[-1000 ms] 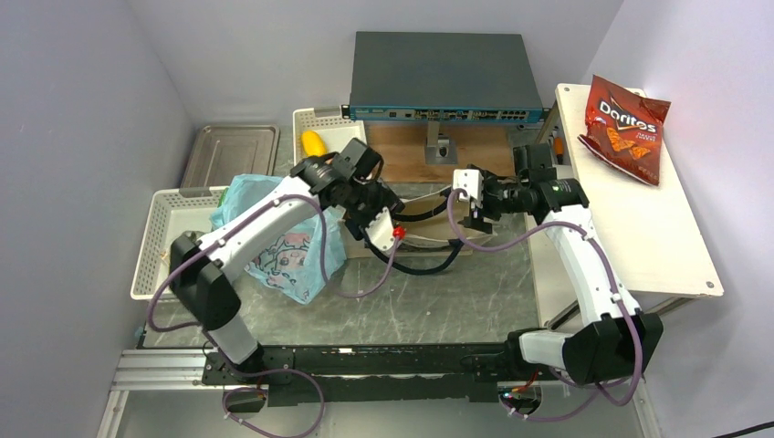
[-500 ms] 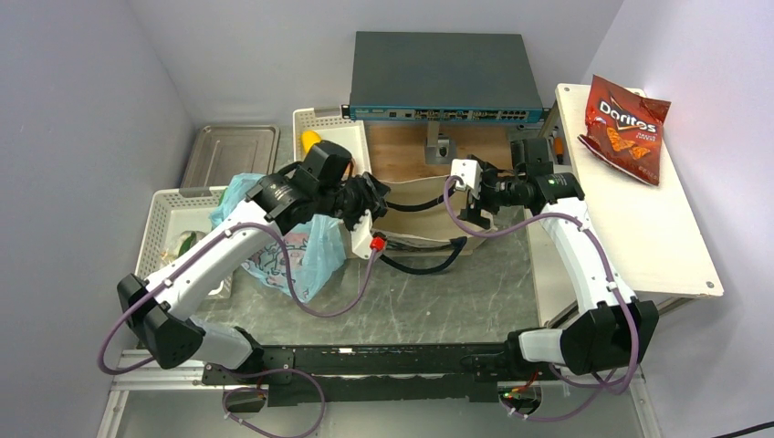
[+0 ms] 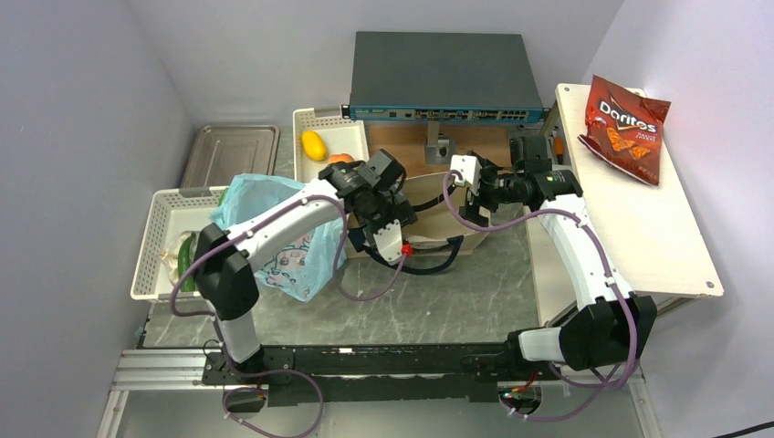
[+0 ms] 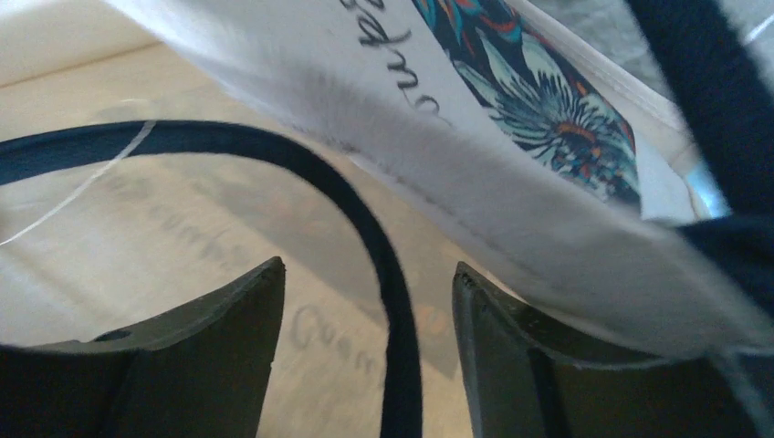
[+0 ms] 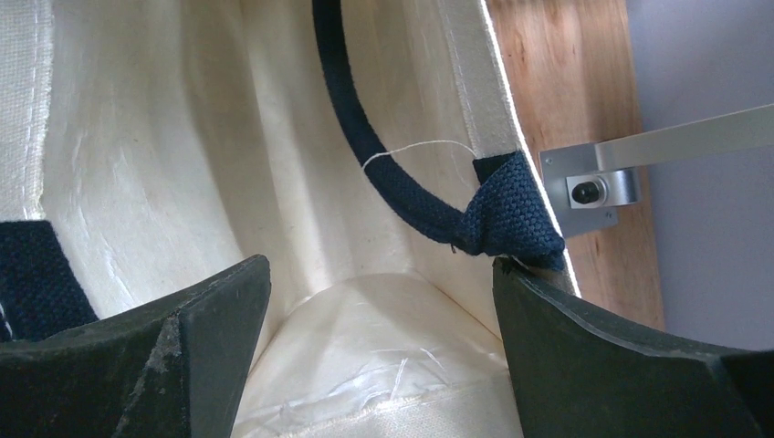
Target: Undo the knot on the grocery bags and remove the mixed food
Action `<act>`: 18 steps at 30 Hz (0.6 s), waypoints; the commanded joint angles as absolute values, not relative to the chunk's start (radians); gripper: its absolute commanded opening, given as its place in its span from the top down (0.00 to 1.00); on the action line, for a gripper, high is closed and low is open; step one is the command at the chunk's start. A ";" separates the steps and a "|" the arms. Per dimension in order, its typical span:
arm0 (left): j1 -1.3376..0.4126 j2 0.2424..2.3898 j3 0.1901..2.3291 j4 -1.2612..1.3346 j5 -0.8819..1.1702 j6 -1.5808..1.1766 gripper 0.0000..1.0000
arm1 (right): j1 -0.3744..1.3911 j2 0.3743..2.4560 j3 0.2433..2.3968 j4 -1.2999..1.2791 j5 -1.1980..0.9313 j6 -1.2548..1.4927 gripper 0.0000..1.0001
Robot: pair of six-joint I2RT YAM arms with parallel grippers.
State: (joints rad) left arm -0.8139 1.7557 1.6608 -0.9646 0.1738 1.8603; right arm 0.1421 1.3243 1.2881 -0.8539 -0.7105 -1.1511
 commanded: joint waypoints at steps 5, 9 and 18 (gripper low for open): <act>-0.823 1.810 1.573 -0.778 -0.075 1.860 0.39 | 0.144 1.291 1.299 -0.859 -0.727 -1.161 0.06; -0.822 1.713 1.536 -0.713 0.031 1.807 0.86 | 0.143 1.266 1.285 -0.864 -0.736 -1.175 0.06; -0.718 1.530 1.657 -0.962 0.643 1.666 1.00 | 0.128 1.203 1.258 -0.754 -0.754 -1.105 0.07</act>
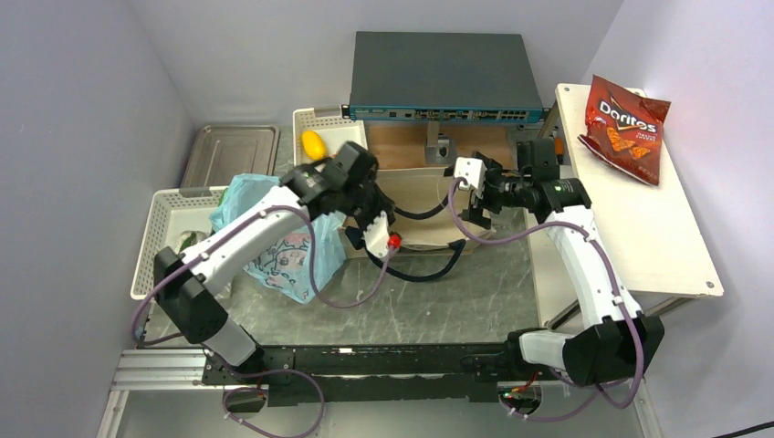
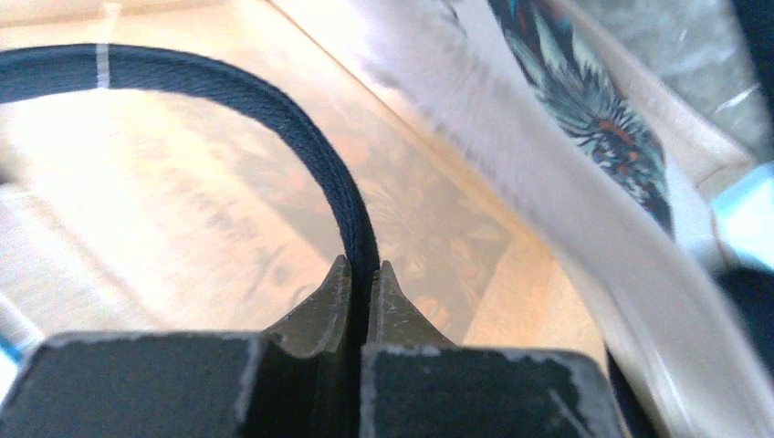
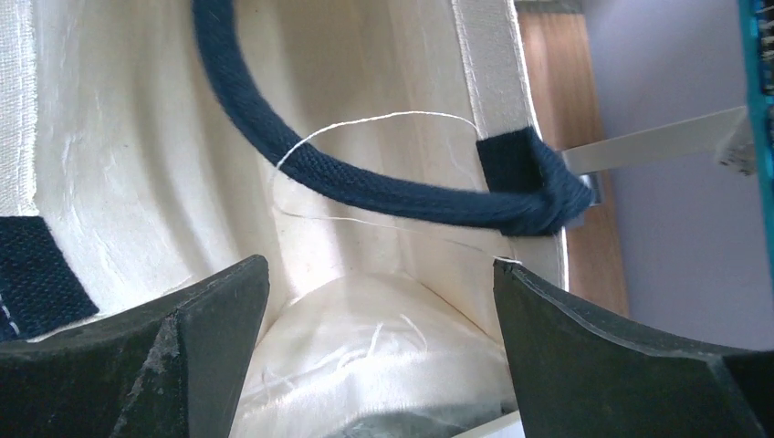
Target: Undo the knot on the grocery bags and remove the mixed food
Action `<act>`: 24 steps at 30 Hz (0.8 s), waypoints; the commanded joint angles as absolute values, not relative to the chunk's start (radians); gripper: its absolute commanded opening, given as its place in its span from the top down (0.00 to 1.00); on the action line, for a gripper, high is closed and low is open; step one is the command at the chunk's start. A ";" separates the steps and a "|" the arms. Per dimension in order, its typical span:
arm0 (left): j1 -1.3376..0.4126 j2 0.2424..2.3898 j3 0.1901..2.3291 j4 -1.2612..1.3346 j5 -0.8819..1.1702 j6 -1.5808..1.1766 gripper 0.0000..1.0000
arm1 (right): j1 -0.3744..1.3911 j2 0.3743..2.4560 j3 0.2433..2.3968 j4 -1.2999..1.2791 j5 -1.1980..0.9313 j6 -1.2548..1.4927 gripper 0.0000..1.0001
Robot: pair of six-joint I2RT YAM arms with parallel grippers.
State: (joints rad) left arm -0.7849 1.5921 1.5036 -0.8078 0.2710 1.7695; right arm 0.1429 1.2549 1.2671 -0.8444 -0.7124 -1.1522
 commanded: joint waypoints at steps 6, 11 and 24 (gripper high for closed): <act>-0.563 1.656 1.956 -1.089 1.026 1.297 1.00 | 0.098 1.091 1.164 -0.487 -0.794 -0.987 0.05; -0.484 1.683 1.994 -0.868 1.288 0.843 1.00 | 0.098 1.097 1.176 -0.340 -0.805 -0.872 0.02; -0.339 1.667 1.472 0.762 1.286 -1.015 1.00 | 0.138 1.272 1.290 -0.308 -0.838 -0.914 0.01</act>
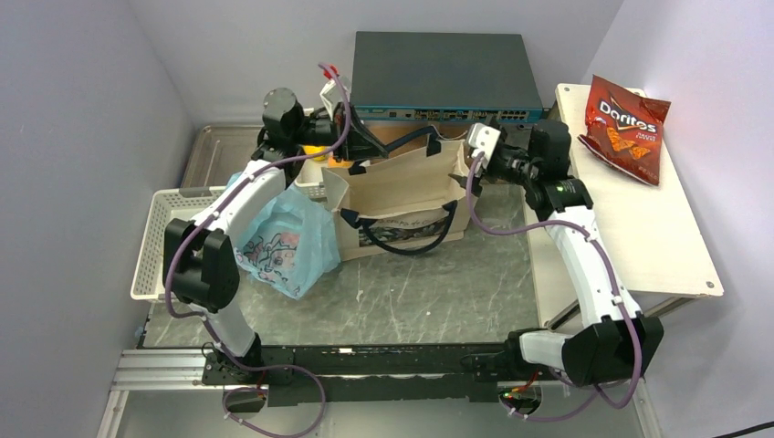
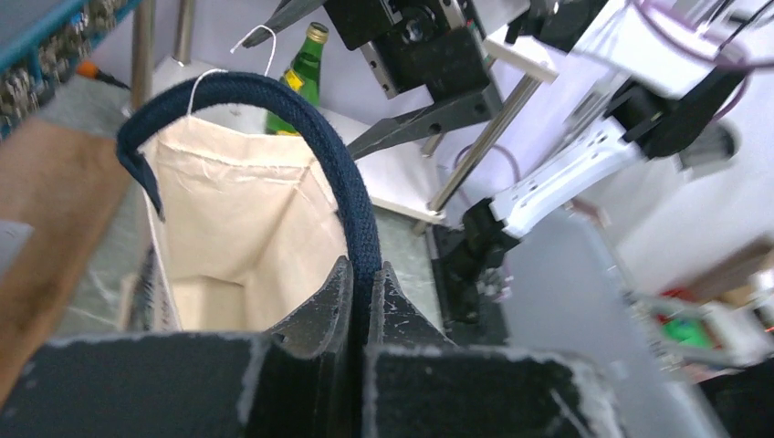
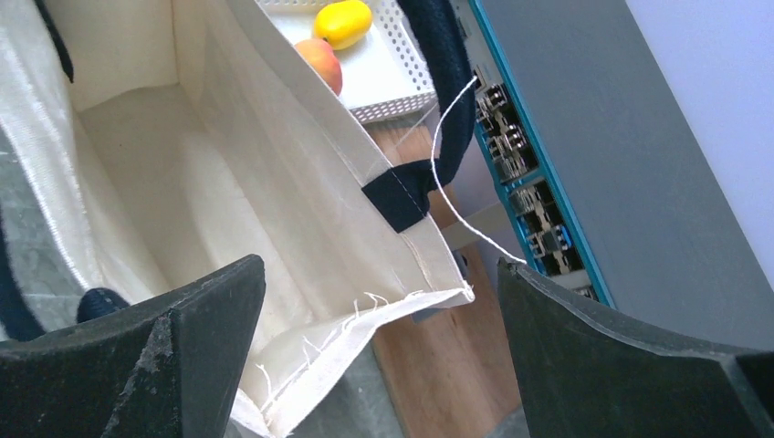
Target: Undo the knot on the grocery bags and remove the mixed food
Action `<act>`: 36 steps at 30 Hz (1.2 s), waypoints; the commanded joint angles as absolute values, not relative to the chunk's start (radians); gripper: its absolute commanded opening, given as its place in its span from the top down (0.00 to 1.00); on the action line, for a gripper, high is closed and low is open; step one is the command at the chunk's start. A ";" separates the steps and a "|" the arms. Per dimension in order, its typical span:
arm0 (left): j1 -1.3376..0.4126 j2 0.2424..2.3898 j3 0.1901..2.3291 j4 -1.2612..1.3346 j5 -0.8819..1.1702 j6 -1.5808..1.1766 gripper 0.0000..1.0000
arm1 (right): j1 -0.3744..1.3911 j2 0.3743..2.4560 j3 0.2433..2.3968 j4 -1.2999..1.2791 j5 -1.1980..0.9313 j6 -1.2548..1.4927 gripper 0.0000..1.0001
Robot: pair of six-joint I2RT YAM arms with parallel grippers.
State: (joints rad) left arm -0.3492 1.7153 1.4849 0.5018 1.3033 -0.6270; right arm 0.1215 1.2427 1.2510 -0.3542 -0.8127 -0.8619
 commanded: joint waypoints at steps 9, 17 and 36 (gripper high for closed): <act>-0.355 1.594 1.405 0.752 1.279 -1.037 1.00 | 0.141 1.373 1.364 -0.231 -0.829 -0.893 0.00; -0.370 1.548 1.340 0.756 1.276 -1.081 1.00 | 0.163 1.374 1.344 -0.557 -0.903 -1.273 0.04; -0.239 1.517 1.378 -0.131 0.842 -0.888 0.29 | 0.166 1.329 1.341 -0.688 -0.868 -1.328 1.00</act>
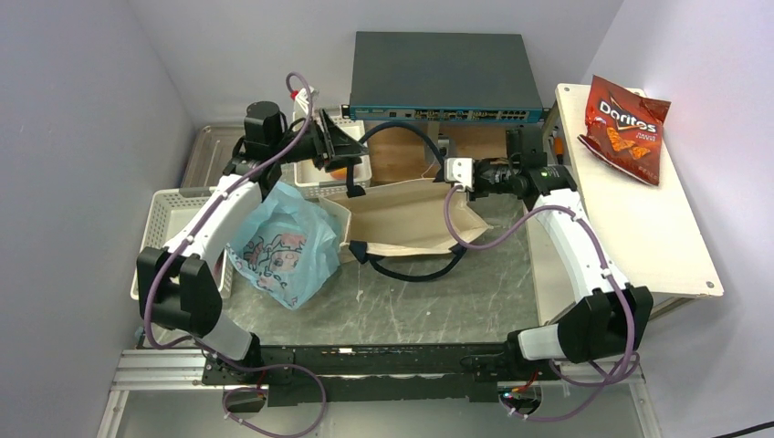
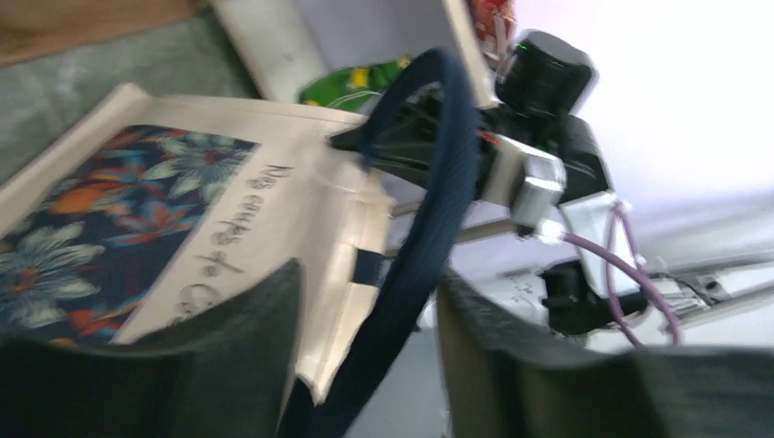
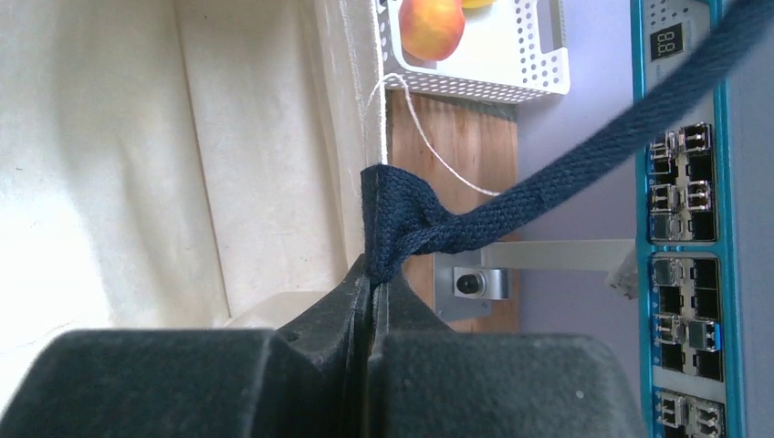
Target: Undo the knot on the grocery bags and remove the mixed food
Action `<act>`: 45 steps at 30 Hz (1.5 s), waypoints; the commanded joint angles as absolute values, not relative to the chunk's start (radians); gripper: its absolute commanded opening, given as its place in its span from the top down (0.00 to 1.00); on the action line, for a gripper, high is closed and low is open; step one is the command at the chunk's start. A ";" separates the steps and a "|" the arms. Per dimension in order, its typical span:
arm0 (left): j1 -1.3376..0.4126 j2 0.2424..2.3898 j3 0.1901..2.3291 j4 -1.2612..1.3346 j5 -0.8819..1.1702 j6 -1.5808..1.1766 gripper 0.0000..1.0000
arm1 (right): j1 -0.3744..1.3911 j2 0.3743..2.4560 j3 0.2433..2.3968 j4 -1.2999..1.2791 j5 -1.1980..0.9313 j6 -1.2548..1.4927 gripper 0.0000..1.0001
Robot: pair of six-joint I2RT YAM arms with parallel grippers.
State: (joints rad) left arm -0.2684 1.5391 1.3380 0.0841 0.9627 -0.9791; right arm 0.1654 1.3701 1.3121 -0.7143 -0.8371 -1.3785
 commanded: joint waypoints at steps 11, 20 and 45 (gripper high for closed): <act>-0.147 1.563 1.668 -0.468 0.647 -0.412 0.01 | 0.111 1.438 1.603 -0.914 -0.853 -1.198 1.00; -0.148 1.585 1.854 -0.823 0.699 0.119 0.01 | 0.105 1.731 1.868 -1.147 -0.620 -1.089 0.87; 0.044 1.388 1.234 -0.958 0.374 0.237 0.01 | 0.389 1.325 1.619 -0.731 -0.608 -0.719 0.00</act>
